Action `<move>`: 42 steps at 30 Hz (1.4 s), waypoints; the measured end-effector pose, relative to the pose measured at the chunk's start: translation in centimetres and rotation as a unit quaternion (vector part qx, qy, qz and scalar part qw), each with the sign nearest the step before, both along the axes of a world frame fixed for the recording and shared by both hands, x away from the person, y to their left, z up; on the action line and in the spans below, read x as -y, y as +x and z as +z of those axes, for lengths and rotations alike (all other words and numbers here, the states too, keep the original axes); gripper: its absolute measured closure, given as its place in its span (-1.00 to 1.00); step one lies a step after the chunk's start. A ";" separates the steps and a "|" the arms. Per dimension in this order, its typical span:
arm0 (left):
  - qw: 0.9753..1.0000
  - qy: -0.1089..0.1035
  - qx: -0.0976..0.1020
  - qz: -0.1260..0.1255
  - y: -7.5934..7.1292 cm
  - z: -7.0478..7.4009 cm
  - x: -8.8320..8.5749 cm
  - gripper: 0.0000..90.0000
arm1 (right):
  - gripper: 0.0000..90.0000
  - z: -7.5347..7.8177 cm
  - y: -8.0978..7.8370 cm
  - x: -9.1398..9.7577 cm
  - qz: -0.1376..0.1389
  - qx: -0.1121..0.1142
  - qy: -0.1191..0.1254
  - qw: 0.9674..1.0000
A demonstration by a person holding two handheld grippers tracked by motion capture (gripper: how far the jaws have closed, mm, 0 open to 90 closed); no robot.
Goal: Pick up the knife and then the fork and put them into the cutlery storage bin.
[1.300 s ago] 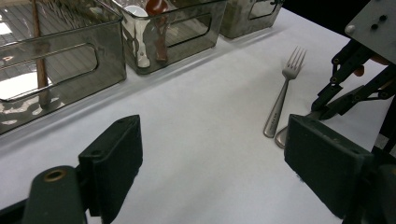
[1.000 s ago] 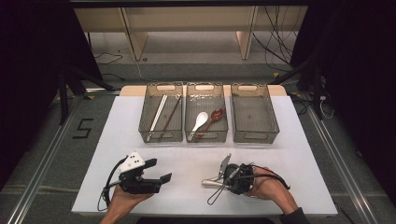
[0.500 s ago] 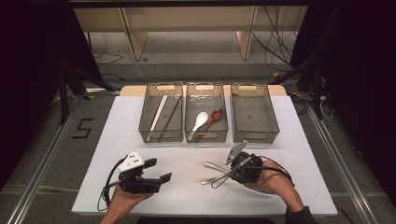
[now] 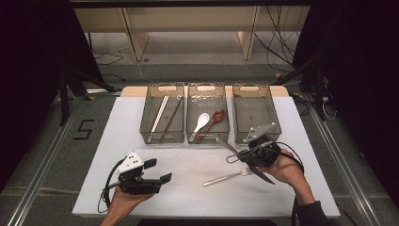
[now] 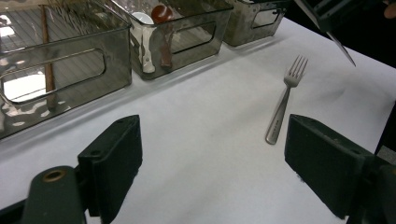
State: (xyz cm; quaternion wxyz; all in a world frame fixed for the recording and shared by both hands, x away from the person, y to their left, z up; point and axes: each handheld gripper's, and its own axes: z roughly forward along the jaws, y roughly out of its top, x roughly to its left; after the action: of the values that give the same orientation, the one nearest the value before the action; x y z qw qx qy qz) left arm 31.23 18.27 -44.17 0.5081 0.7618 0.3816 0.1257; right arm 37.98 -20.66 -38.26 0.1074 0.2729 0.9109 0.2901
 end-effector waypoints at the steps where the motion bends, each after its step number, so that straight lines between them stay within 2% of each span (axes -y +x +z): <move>1: 1.000 0.000 0.002 0.001 0.0 0.0 -0.1 -0.58 | 0.79 0.2 0.2 0.2 -0.005 0.003 0.007 1.000; 7: 1.000 -0.008 0.008 0.008 0.0 0.2 -0.5 -0.59 | 0.79 1.3 1.2 1.1 -0.035 0.025 0.027 0.999; 8: 1.000 -0.008 0.009 0.010 0.0 0.2 -0.6 -0.59 | 0.79 1.4 1.3 1.2 -0.040 0.022 0.030 0.999; 9: 1.000 -0.008 0.010 0.010 0.0 0.2 -0.6 -0.59 | 0.79 1.4 1.4 1.4 -0.041 0.029 0.032 0.998; 16: 1.000 -0.013 0.013 0.025 -0.1 0.3 -1.6 -0.59 | 0.79 1.8 2.2 2.0 -0.059 0.038 0.046 0.996; 23: 0.999 -0.014 0.014 0.032 -0.3 0.3 -2.5 -0.60 | 0.78 2.3 3.0 2.3 -0.075 0.051 0.050 0.995; 34: 0.999 -0.015 0.017 0.040 -0.5 0.2 -2.9 -0.60 | 0.78 4.4 4.9 3.1 -0.100 0.074 0.051 0.991; 42: 0.999 -0.016 0.016 0.044 -0.5 0.2 -3.1 -0.60 | 0.78 5.4 6.3 3.7 -0.116 0.078 0.055 0.989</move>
State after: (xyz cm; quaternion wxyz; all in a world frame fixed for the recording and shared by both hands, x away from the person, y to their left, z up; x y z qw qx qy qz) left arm 30.74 21.40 -44.00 0.5202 0.7342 0.4083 0.1536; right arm 44.30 -24.32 -32.87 0.1960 0.3586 0.8446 0.3459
